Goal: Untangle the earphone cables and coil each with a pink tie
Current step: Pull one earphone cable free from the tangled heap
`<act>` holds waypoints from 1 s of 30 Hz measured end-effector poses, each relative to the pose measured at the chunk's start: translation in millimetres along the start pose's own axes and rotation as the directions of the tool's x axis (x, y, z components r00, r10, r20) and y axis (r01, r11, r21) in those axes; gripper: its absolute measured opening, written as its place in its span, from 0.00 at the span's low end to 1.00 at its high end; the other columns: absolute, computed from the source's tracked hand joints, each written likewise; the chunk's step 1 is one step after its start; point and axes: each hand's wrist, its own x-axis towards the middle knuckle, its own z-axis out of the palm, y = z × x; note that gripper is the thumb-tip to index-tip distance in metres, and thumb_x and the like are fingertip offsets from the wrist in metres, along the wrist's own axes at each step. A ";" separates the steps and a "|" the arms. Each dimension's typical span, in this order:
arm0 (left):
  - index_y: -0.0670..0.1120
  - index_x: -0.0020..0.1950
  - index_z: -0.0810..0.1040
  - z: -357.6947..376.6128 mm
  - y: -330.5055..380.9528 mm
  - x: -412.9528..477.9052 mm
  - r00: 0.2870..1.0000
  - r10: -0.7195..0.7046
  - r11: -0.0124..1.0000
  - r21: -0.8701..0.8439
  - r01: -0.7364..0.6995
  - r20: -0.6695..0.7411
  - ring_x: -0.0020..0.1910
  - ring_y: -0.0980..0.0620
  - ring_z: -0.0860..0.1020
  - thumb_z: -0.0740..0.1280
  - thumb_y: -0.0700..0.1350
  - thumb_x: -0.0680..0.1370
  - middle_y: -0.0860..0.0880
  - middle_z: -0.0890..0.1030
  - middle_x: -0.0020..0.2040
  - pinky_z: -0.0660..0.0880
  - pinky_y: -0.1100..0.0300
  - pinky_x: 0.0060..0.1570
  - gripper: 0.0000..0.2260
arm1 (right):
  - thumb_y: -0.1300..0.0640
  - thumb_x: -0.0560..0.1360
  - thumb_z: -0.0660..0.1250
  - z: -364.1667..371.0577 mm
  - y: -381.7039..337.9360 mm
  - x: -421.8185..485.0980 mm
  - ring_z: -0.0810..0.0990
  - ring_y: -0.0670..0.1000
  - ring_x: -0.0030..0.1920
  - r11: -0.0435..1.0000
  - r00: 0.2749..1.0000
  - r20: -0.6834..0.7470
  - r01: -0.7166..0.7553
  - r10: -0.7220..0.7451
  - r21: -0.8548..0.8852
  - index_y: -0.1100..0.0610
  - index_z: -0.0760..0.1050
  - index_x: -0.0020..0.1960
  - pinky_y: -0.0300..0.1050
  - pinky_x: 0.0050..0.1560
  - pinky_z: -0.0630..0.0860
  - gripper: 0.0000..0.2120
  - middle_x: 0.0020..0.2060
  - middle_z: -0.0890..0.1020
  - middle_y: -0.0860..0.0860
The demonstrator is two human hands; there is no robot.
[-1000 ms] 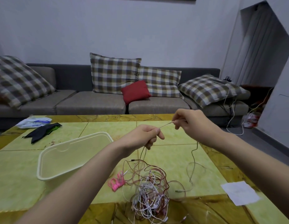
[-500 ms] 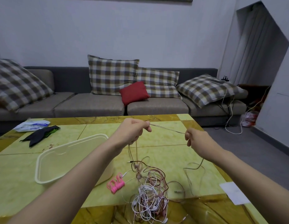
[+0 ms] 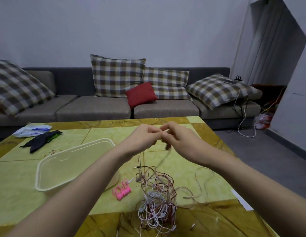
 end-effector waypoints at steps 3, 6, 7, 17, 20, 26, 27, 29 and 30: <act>0.44 0.38 0.77 -3.7 -8.4 -1.6 1.000 -0.012 1.000 -0.016 0.012 -0.001 0.23 0.59 0.61 0.62 0.50 0.79 0.54 0.65 0.27 0.58 0.67 0.24 0.13 | 0.53 0.80 0.58 -5.1 1.1 0.2 0.72 0.37 0.32 0.995 1.000 -0.002 0.002 -0.003 -0.096 0.55 0.78 0.52 0.29 0.33 0.68 0.11 0.32 0.72 0.41; 0.46 0.41 0.74 -2.2 -24.0 -6.5 0.996 -0.052 0.998 -0.016 0.054 0.067 0.27 0.59 0.64 0.59 0.49 0.81 0.53 0.67 0.31 0.62 0.68 0.28 0.12 | 0.54 0.80 0.59 -11.1 6.9 -2.1 0.71 0.38 0.30 0.985 1.000 -0.029 -0.013 0.008 -0.172 0.55 0.80 0.48 0.30 0.31 0.66 0.11 0.31 0.73 0.42; 0.46 0.42 0.73 0.2 -30.7 -8.6 0.993 -0.073 0.997 -0.009 0.074 0.094 0.29 0.58 0.64 0.57 0.49 0.81 0.53 0.67 0.32 0.64 0.68 0.30 0.12 | 0.54 0.80 0.59 -13.0 9.2 -2.3 0.70 0.41 0.28 0.984 0.998 -0.060 -0.029 0.019 -0.174 0.54 0.80 0.47 0.32 0.28 0.65 0.11 0.31 0.74 0.43; 0.42 0.44 0.74 17.0 -77.3 -18.2 0.932 -0.293 0.956 0.062 0.287 0.214 0.32 0.52 0.74 0.51 0.41 0.83 0.47 0.76 0.35 0.72 0.61 0.36 0.14 | 0.55 0.80 0.59 -22.2 29.5 -7.5 0.63 0.44 0.22 0.991 0.966 -0.243 -0.107 0.084 -0.081 0.52 0.78 0.44 0.36 0.25 0.62 0.10 0.21 0.67 0.45; 0.39 0.45 0.73 17.0 -69.8 -17.7 0.952 -0.288 0.911 -0.277 0.306 0.104 0.37 0.47 0.79 0.50 0.41 0.84 0.44 0.78 0.35 0.76 0.60 0.42 0.15 | 0.55 0.80 0.59 -14.3 37.9 -9.7 0.64 0.46 0.25 0.986 0.973 -0.201 -0.135 0.114 -0.093 0.53 0.79 0.44 0.37 0.25 0.61 0.11 0.23 0.69 0.45; 0.38 0.46 0.72 19.9 -60.1 -12.0 0.960 -0.277 0.864 -0.448 0.232 -0.037 0.39 0.44 0.74 0.50 0.40 0.83 0.47 0.78 0.27 0.68 0.64 0.27 0.14 | 0.55 0.80 0.58 4.8 53.7 -11.7 0.71 0.44 0.30 0.960 0.973 -0.071 -0.229 0.220 -0.162 0.55 0.79 0.47 0.38 0.29 0.64 0.12 0.32 0.74 0.44; 0.39 0.45 0.72 20.5 -57.5 -11.3 0.959 -0.281 0.827 -0.519 0.217 -0.046 0.39 0.44 0.76 0.50 0.39 0.83 0.47 0.77 0.26 0.69 0.63 0.27 0.13 | 0.55 0.80 0.58 8.6 54.8 -12.7 0.71 0.44 0.31 0.961 0.973 -0.056 -0.229 0.223 -0.157 0.54 0.79 0.47 0.37 0.30 0.65 0.11 0.32 0.75 0.43; 0.39 0.44 0.70 21.9 -50.6 -10.9 0.957 -0.285 0.744 -0.642 0.186 -0.053 0.37 0.46 0.79 0.49 0.39 0.83 0.47 0.74 0.26 0.73 0.60 0.31 0.13 | 0.52 0.80 0.60 16.8 55.4 -14.8 0.72 0.42 0.33 0.969 0.977 -0.027 -0.212 0.210 -0.127 0.54 0.77 0.46 0.36 0.31 0.65 0.09 0.33 0.75 0.44; 0.40 0.44 0.70 23.0 -48.6 -9.9 0.956 -0.289 0.712 -0.679 0.179 -0.051 0.36 0.48 0.80 0.49 0.39 0.83 0.48 0.73 0.26 0.73 0.59 0.32 0.13 | 0.51 0.79 0.61 20.9 54.8 -15.6 0.71 0.42 0.33 0.975 0.981 -0.014 -0.196 0.196 -0.102 0.53 0.76 0.46 0.35 0.32 0.65 0.08 0.33 0.75 0.44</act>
